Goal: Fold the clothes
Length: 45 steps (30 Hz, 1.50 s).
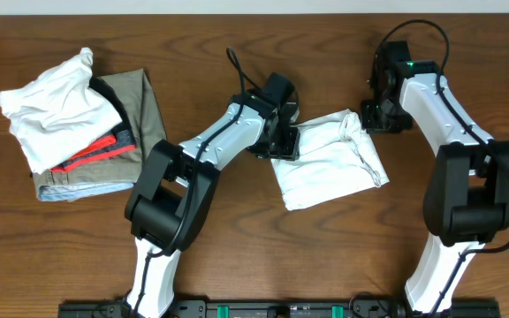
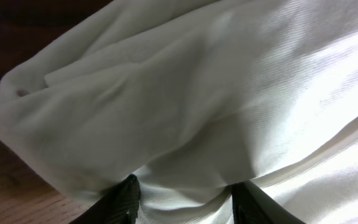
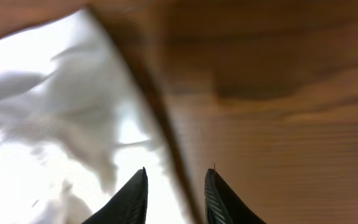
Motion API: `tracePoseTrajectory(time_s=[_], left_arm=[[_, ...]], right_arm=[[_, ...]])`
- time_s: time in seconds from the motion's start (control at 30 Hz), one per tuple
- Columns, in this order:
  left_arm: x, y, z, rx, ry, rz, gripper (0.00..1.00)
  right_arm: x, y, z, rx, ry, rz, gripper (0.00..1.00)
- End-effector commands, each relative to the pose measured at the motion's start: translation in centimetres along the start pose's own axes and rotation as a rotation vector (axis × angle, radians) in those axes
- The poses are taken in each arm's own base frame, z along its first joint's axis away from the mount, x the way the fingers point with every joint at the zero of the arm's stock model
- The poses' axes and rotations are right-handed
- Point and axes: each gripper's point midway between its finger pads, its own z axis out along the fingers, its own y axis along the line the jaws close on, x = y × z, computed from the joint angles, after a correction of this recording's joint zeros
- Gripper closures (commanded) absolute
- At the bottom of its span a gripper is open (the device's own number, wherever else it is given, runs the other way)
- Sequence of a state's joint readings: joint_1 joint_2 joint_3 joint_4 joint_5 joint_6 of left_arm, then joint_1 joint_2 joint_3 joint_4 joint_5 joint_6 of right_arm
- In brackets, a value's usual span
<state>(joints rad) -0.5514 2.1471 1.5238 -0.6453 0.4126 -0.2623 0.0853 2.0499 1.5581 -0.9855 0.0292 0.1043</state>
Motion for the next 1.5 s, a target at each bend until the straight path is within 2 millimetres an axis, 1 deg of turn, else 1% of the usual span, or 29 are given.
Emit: tracePoseTrajectory(time_s=[0.0,0.1,0.17,0.27,0.4,0.43,0.6,0.67,0.73,0.77,0.83,0.9,1.03,1.27,1.33,1.47], left_arm=[[3.0,3.3,5.0,-0.08,0.119,-0.038,0.51],[3.0,3.3,5.0,-0.08,0.119,-0.038,0.51],[3.0,3.3,5.0,-0.08,0.119,-0.038,0.51],[3.0,3.3,5.0,-0.08,0.119,-0.038,0.51],[3.0,3.3,5.0,-0.08,0.118,-0.038,0.51],[3.0,3.3,5.0,-0.08,0.119,-0.038,0.51],[3.0,3.3,5.0,-0.08,0.119,-0.038,0.51],[3.0,3.3,5.0,-0.08,0.119,-0.038,0.51],[3.0,3.3,5.0,-0.08,0.119,-0.038,0.51],[3.0,3.3,5.0,-0.08,0.119,-0.038,0.51],[3.0,3.3,5.0,-0.08,0.119,-0.038,0.51],[3.0,3.3,5.0,-0.08,0.12,-0.038,0.51],[3.0,3.3,5.0,-0.08,0.119,-0.038,0.51],[3.0,3.3,5.0,-0.08,0.119,-0.038,0.51],[3.0,3.3,5.0,-0.08,0.119,-0.038,0.51],[3.0,3.3,5.0,-0.08,0.119,-0.038,0.51]], right_arm=[[0.0,2.6,-3.9,-0.144,-0.064,-0.087,0.7],[0.7,4.0,-7.0,-0.217,-0.107,-0.157,0.68],[1.5,4.4,-8.3,-0.219,-0.11,-0.182,0.67],[2.4,5.4,-8.6,-0.224,-0.087,-0.208,0.68],[2.9,7.5,-6.9,-0.225,-0.067,-0.267,0.69],[2.9,8.2,-6.2,-0.221,-0.064,-0.284,0.69],[3.8,11.0,-3.2,-0.236,-0.035,-0.359,0.78],[4.2,11.5,-2.0,-0.215,-0.009,-0.377,0.8],[4.3,11.3,-1.0,-0.185,0.01,-0.378,0.8],[4.3,10.9,-0.3,-0.158,0.021,-0.372,0.8],[4.2,9.8,0.5,-0.1,0.031,-0.351,0.8],[3.8,8.5,0.8,-0.039,0.03,-0.317,0.8],[3.1,6.5,0.9,0.034,0.018,-0.292,0.79],[2.4,3.7,0.9,0.077,0.014,-0.236,0.77],[2.0,2.9,0.9,0.092,0.002,-0.219,0.76],[0.7,1.6,1.0,0.094,-0.039,-0.18,0.72]])
